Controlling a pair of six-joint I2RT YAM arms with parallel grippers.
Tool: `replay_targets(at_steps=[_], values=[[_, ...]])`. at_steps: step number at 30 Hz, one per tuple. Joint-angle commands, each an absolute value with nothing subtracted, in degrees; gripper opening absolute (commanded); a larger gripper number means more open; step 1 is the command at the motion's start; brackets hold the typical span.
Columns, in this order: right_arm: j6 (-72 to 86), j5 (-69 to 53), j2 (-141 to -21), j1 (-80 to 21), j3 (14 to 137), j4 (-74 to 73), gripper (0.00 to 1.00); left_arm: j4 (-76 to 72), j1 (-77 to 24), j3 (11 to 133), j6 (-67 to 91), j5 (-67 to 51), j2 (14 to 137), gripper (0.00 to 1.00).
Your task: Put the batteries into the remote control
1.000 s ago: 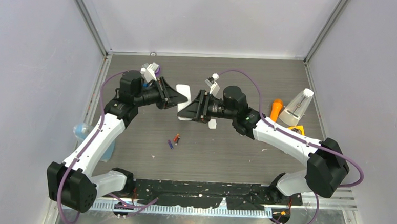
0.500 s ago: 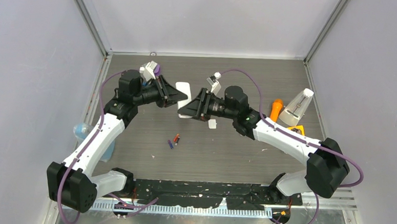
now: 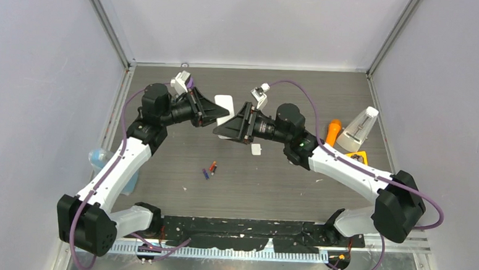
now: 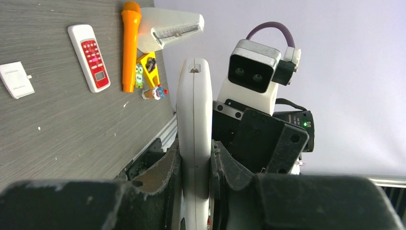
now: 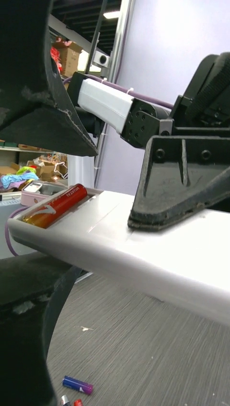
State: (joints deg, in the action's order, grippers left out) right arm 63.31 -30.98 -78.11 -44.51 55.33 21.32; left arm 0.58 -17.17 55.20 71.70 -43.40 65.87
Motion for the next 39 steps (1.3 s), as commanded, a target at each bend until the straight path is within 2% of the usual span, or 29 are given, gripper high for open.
replay_targets(at_steps=[1,4,7,9,14,16,33,39], values=[[65.7,-32.1,-74.8,-44.1,54.7,28.4,0.77,-4.7,-17.4,55.5,72.2,-45.1,64.1,0.00],[67.7,-31.9,-73.5,-43.4,53.8,29.4,0.83,-6.7,-17.4,54.7,72.0,-44.9,63.4,0.00],[70.4,-31.4,-72.6,-42.8,52.1,31.2,0.83,-8.9,-17.4,53.8,71.9,-44.1,62.8,0.00],[72.1,-31.2,-72.2,-42.4,50.9,32.5,0.79,-10.1,-17.4,53.3,71.9,-44.0,62.6,0.00],[71.5,-31.9,-73.1,-42.4,51.4,31.0,0.63,-11.0,-17.4,52.8,71.9,-43.9,62.0,0.00],[70.1,-32.0,-73.5,-42.4,52.2,27.9,0.61,-11.0,-17.5,52.8,71.6,-44.0,62.0,0.00],[64.5,-33.3,-76.0,-42.8,55.6,20.7,0.64,-9.6,-18.5,53.8,69.6,-44.0,62.2,0.00],[65.6,-33.7,-76.3,-42.8,54.6,21.7,0.48,-9.7,-18.5,54.0,69.4,-43.8,62.3,0.00]])
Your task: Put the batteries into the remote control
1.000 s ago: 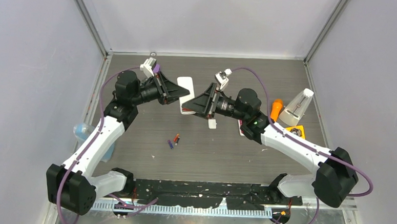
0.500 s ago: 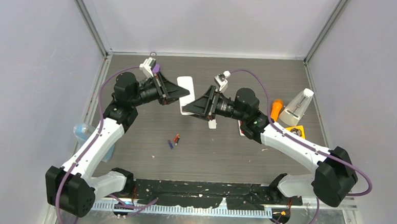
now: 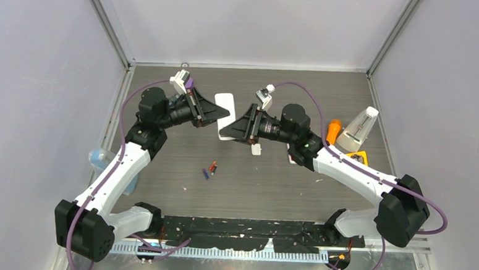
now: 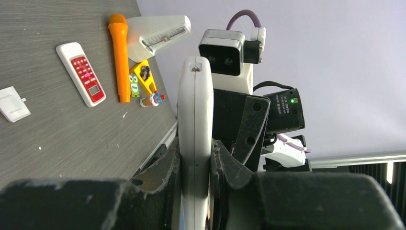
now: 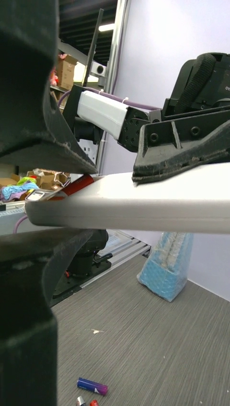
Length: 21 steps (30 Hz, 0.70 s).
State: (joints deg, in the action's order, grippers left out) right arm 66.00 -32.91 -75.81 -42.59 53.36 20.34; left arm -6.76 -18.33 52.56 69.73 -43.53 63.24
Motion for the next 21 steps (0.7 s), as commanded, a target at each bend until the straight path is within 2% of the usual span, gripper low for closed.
replay_targets(at_steps=[1,17,21], values=[[65.8,-33.9,-76.2,-42.8,54.4,21.8,0.45,-9.7,-18.5,54.1,69.3,-43.8,62.3,0.00],[66.0,-38.1,-76.1,-42.0,50.5,24.4,0.35,-9.7,-18.5,55.8,70.5,-45.3,63.1,0.00],[66.0,-38.7,-75.4,-41.5,50.0,24.8,0.40,-10.4,-18.5,55.9,70.6,-45.5,63.2,0.00]])
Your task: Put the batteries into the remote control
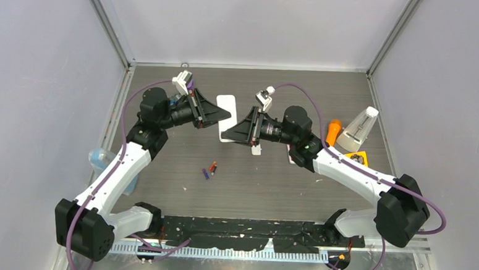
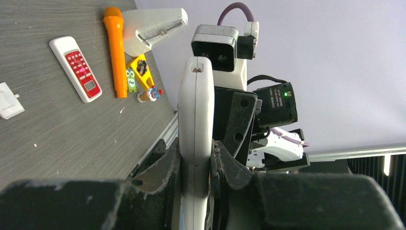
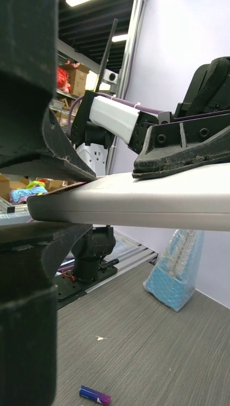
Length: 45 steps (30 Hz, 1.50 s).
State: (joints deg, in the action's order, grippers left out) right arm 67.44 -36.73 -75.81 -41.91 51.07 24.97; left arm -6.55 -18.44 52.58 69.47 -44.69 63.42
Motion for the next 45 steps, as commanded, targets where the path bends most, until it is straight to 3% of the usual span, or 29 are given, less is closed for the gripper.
replay_targets(at_steps=[1,4,8,24,29,38,45], values=[[66.1,-38.5,-75.2,-41.5,50.2,24.9,0.42,-10.7,-18.5,55.8,70.6,-45.5,63.1,0.00],[66.3,-37.7,-74.6,-41.5,50.8,24.9,0.61,-12.6,-18.5,55.2,70.7,-45.7,63.1,0.00],[66.7,-36.6,-73.9,-41.5,51.9,25.0,0.73,-15.5,-18.6,54.2,70.8,-45.7,62.9,0.00],[67.2,-34.7,-71.1,-41.1,49.6,32.7,0.80,-16.4,-17.7,52.6,60.8,-46.9,59.7,0.00],[60.2,-32.6,-66.7,-40.2,49.9,26.6,0.87,-14.1,-15.2,51.4,54.2,-46.8,56.8,0.00],[43.6,-22.5,-65.2,-40.0,52.7,4.2,0.84,-11.7,-10.3,48.1,46.2,-48.3,51.1,0.00],[41.8,-20.9,-68.0,-43.8,57.5,4.0,0.83,-11.7,-9.4,46.2,46.3,-48.6,48.5,0.00]])
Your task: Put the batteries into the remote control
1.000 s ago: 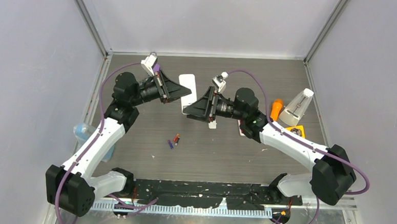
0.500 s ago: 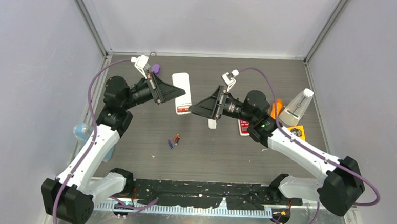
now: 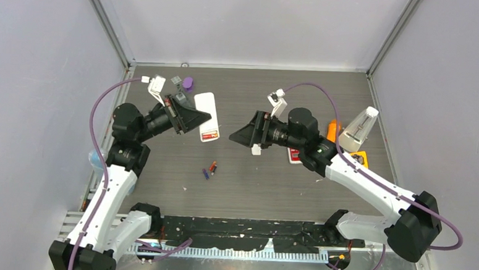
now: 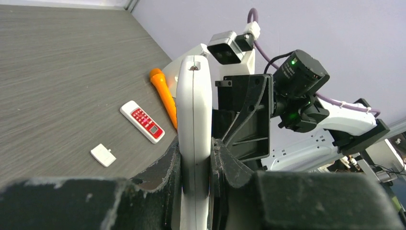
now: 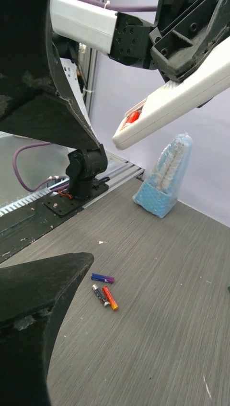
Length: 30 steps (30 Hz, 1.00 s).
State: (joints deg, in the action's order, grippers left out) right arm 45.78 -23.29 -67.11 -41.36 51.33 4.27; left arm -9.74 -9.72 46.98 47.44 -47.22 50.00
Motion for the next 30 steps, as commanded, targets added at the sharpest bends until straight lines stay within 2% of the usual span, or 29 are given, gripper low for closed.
replay_targets(at_steps=[1,7,11,18,30], values=[[41.6,-20.7,-68.9,-45.0,58.3,3.9,0.83,-12.3,-9.4,45.9,47.1,-48.7,48.5,0.00],[41.6,-20.0,-73.1,-49.3,64.2,4.4,0.83,-14.4,-9.4,45.0,51.2,-49.1,49.1,0.00],[42.7,-19.8,-75.1,-50.5,65.7,4.8,0.78,-17.1,-9.3,44.7,54.4,-50.0,49.6,0.00],[42.9,-19.8,-78.0,-51.2,68.2,3.0,0.61,-20.2,-9.4,44.3,57.5,-50.8,50.4,0.00],[41.2,-19.4,-79.4,-51.3,68.2,-1.7,0.41,-22.1,-9.2,45.5,60.9,-50.8,52.0,0.00]])
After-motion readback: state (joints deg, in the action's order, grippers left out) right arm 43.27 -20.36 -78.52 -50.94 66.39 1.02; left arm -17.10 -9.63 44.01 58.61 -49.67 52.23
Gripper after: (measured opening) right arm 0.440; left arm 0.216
